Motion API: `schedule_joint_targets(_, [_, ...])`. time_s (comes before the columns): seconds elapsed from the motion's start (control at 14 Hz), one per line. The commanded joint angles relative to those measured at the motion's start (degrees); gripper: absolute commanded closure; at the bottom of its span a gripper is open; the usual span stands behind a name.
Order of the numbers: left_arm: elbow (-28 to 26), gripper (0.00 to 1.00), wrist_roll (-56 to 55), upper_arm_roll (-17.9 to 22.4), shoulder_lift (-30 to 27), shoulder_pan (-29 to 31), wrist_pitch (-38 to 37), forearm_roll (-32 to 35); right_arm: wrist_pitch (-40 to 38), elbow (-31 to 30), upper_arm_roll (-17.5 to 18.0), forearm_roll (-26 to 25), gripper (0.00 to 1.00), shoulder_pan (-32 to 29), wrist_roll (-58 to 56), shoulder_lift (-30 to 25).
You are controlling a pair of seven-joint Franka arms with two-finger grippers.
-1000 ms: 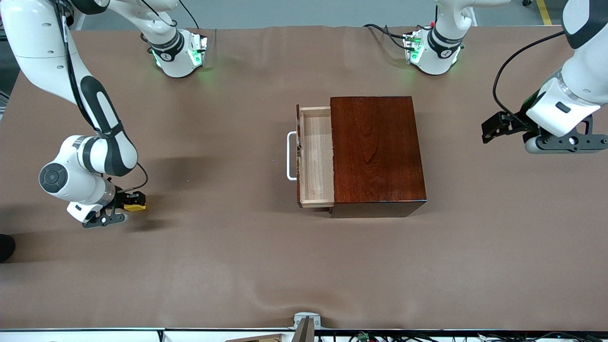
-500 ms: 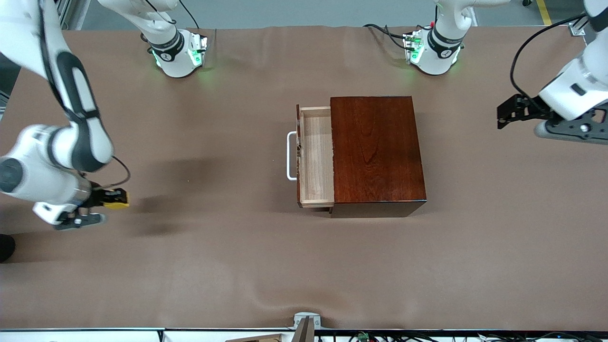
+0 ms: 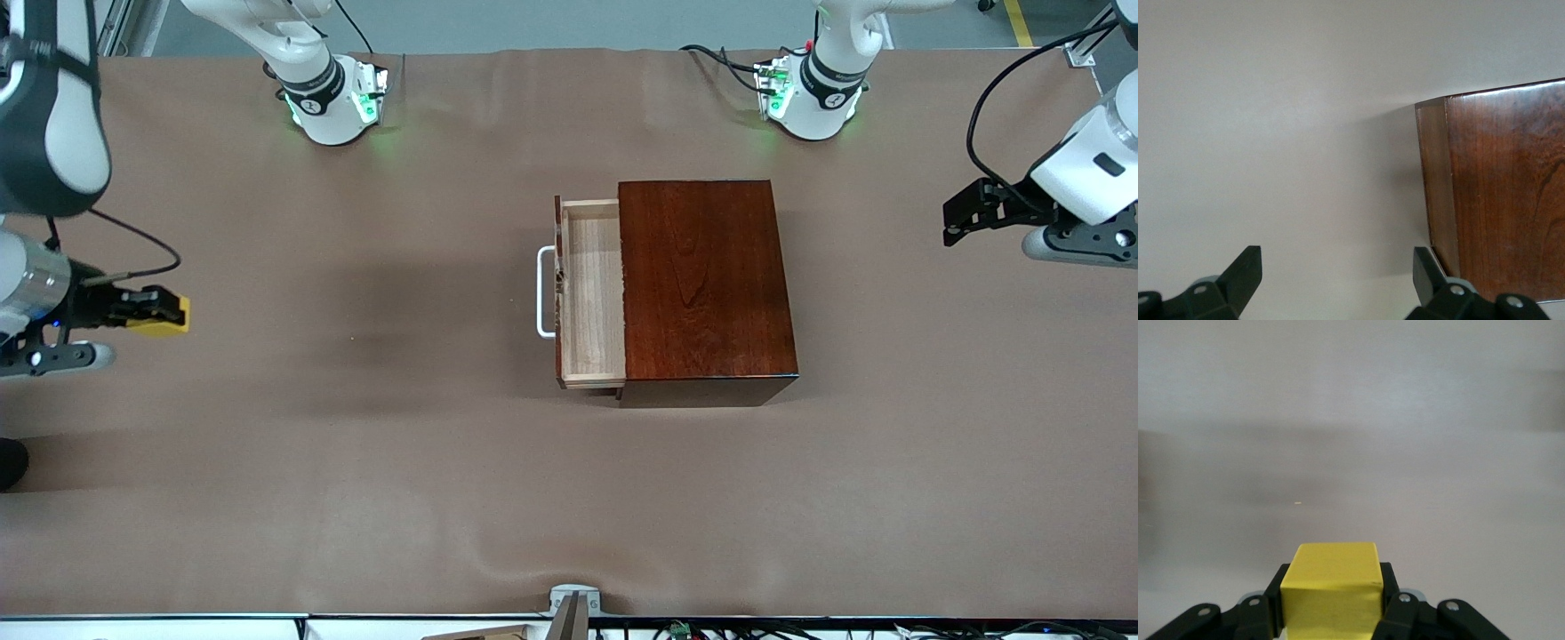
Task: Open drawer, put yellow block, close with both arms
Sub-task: 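Carry the yellow cube with the right gripper over the open drawer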
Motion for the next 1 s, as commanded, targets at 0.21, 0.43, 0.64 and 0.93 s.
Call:
schedule_joint_targets(0.21, [1.84,0.00,-0.37,-0.39,1.04,0.52,-0.58,0.09,0.38,4.44,-0.23,0.72,1.00,19.56,24.81,3.96])
schedule_joint_targets(0.43, [1.84,0.00,-0.37,-0.39,1.04,0.52,-0.58,0.09,3.80,9.17,-0.23,2.92,1.00,28.28,37.13,9.23])
schedule_joint_targets(0.64, [1.84,0.00,-0.37,-0.39,1.04,0.43,-0.58,0.09,7.84,14.37,-0.23,4.06,1.00,34.87,47.32,15.03])
schedule_joint_targets(0.93, [1.84,0.00,-0.37,-0.39,1.04,0.52,-0.58,0.09,14.17,16.93,-0.23,4.33,1.00,39.72,51.31,20.48])
